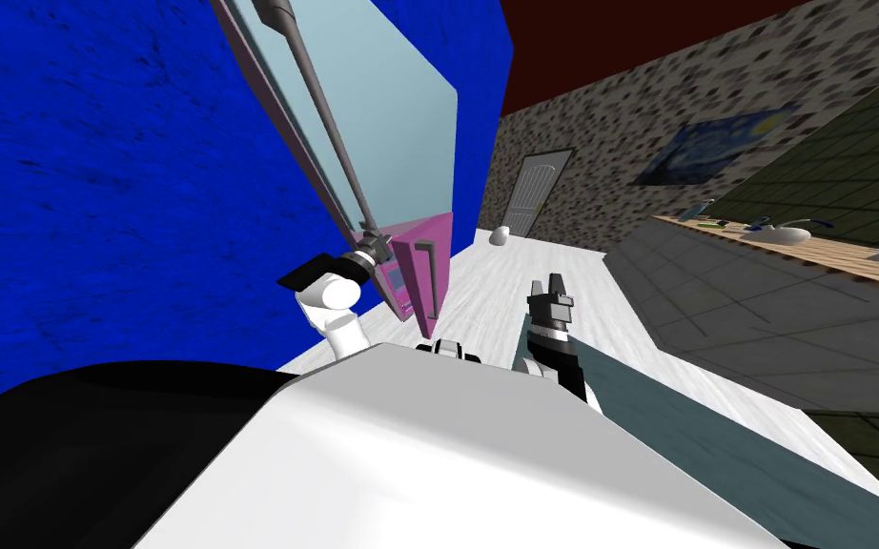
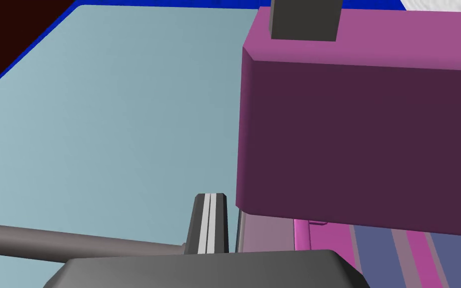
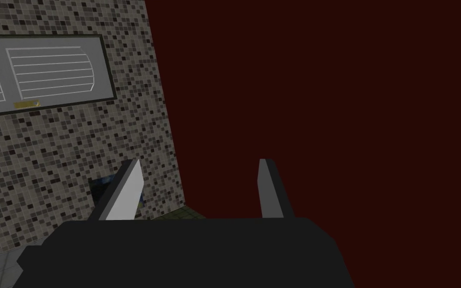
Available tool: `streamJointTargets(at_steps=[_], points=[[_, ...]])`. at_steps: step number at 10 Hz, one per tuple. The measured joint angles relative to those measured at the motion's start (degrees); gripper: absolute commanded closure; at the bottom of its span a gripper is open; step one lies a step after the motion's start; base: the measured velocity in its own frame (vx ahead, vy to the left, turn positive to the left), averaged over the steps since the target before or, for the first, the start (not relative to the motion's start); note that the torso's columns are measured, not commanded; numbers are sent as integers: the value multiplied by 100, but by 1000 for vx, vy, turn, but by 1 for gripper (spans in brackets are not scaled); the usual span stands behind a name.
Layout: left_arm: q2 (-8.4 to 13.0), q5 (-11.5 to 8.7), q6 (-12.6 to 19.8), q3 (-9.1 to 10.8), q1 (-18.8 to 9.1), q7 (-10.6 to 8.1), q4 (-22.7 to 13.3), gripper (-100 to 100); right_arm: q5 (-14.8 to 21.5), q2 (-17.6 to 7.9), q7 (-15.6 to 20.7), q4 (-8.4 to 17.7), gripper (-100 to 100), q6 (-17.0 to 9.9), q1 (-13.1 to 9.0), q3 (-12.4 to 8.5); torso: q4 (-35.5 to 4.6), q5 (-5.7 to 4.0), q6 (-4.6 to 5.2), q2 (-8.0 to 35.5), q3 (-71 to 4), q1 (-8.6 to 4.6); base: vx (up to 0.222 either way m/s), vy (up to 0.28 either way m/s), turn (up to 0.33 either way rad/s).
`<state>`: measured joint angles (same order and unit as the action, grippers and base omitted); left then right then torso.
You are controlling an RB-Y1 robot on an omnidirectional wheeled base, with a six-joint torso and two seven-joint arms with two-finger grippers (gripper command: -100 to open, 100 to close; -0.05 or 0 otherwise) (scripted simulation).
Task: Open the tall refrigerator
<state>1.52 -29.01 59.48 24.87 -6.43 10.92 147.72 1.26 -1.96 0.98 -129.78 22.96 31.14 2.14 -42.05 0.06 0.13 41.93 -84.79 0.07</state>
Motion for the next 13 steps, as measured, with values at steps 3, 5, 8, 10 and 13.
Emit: streamJointTargets(at_steps=[3, 5, 8, 10, 13], points=[[-46, 134, 24, 165, -22, -18, 16, 100, 0, 0, 0, 0, 0, 0, 0, 0, -18, 5, -16, 35, 24, 23, -22, -252, 76], [58, 137, 62, 174, -72, -30, -98, -100, 0, -4, 0, 0, 0, 0, 0, -3, -21, 16, -15, 29, 19, 64, 8, 3, -6], [398, 53, 279, 231, -232, -82, -459, -100, 0, -5, 0, 0, 0, 0, 1, -4, -22, -3, -13, 30, 19, 5, 29, 84, -13], [531, -75, 510, 311, -362, -135, -588, -100, 0, -4, 0, 0, 0, 0, 1, -4, -23, -8, -13, 34, 21, -15, 40, 83, -14], [616, -257, 834, 431, -607, -199, -680, -100, 0, -4, 0, 0, 0, 0, 1, -4, -25, -7, -13, 40, 25, -12, 29, 75, -14]])
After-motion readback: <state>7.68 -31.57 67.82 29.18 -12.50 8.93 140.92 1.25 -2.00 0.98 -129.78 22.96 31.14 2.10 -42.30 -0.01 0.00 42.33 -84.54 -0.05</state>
